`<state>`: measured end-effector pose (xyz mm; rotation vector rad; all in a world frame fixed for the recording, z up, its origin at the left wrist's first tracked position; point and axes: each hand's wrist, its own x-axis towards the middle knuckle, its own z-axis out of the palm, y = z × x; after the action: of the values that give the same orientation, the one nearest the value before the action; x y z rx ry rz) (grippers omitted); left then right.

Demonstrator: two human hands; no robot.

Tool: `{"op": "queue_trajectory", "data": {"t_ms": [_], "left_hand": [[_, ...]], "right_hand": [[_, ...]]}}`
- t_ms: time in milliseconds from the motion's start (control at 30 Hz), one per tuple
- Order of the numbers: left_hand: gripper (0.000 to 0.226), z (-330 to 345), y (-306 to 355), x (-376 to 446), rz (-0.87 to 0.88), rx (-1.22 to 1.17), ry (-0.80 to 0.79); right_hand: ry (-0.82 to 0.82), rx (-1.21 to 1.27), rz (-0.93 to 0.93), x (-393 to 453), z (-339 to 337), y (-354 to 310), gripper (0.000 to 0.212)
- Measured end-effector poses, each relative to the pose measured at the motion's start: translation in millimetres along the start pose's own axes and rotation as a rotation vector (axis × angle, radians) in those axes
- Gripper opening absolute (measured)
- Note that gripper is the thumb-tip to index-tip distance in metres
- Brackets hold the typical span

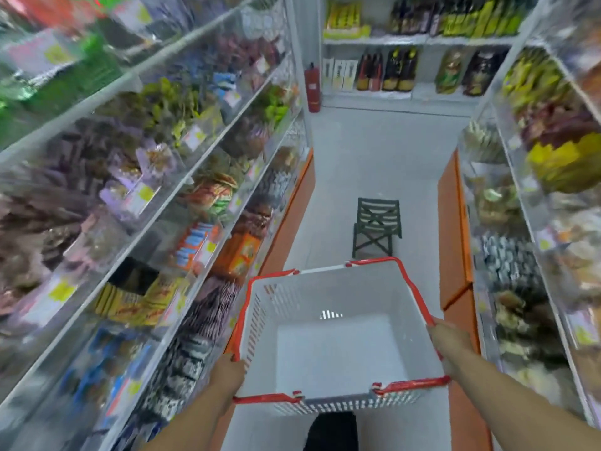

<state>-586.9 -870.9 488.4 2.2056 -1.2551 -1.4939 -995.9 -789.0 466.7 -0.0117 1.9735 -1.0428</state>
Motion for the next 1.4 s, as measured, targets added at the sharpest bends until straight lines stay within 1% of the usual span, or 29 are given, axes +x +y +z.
{"op": "queue_trajectory", "data": {"t_ms": [67,200,300,367,467,533,633,700,767,833,900,967,1033,1100,1167,1300,1400], "left_hand": [[0.048,13.6,35.6,34.0,-0.024,-0.001,-0.013],[0.045,35.5,102.3,96.2,-0.067,-0.007,-0.026],[0.045,44.8,148.7,129.7,-0.085,-0.042,-0.022],[0.050,52.4,184.7,153.3,-0.085,-0.074,-0.005],[0.055,70.1,233.6,183.9,-0.095,-0.181,0.001],[0.052,83.0,259.2,201.7,-0.106,-0.245,0.027],[0.046,101.4,289.6,220.5,-0.156,-0.353,0.106],[0.047,113.1,304.3,229.3,-0.181,-0.493,0.112],[0.046,123.8,315.0,237.4,-0.182,-0.609,0.100],[0.045,134.2,321.1,246.9,-0.196,-0.688,0.149],[0.045,146.4,324.2,261.9,-0.218,-0.735,0.223],[0.041,159.0,324.4,279.6,-0.302,-0.777,0.287],[0.032,168.1,325.2,298.8,-0.435,-0.846,0.323],[0.026,174.1,328.1,316.3,-0.521,-0.895,0.345],[0.026,179.6,332.0,330.2,-0.591,-0.906,0.366],[0.035,188.0,341.8,340.5,-0.673,-0.934,0.393],[0.030,195.8,345.8,341.8,-0.726,-0.949,0.408]], "right_hand": [[-0.020,-0.007,0.003,41.9,15.9,-37.4,0.035],[-0.015,-0.027,0.023,108.6,45.4,-116.7,0.030],[-0.061,-0.073,0.044,147.2,62.4,-178.4,0.031],[-0.097,-0.098,0.047,177.0,74.2,-219.8,0.029],[-0.138,-0.126,0.035,223.8,98.0,-280.5,0.020],[-0.155,-0.152,0.010,254.1,115.2,-320.1,0.011],[-0.237,-0.215,-0.010,291.6,143.3,-381.8,0.008],[-0.330,-0.284,-0.018,311.6,162.7,-421.5,0.010],[-0.398,-0.404,-0.051,333.9,183.6,-456.4,0.013],[-0.457,-0.507,-0.080,353.6,209.7,-488.7,0.008],[-0.509,-0.633,-0.144,376.1,241.7,-515.0,0.014],[-0.542,-0.759,-0.227,394.5,276.4,-535.4,0.022],[-0.590,-0.866,-0.244,408.0,310.4,-551.2,0.022],[-0.621,-0.968,-0.263,418.2,342.7,-564.3,0.021],[-0.642,-1.064,-0.300,424.7,372.8,-576.5,0.020],[-0.671,-1.208,-0.381,428.4,422.7,-595.8,0.020],[-0.708,-1.297,-0.413,431.9,451.7,-600.1,0.020]]}}
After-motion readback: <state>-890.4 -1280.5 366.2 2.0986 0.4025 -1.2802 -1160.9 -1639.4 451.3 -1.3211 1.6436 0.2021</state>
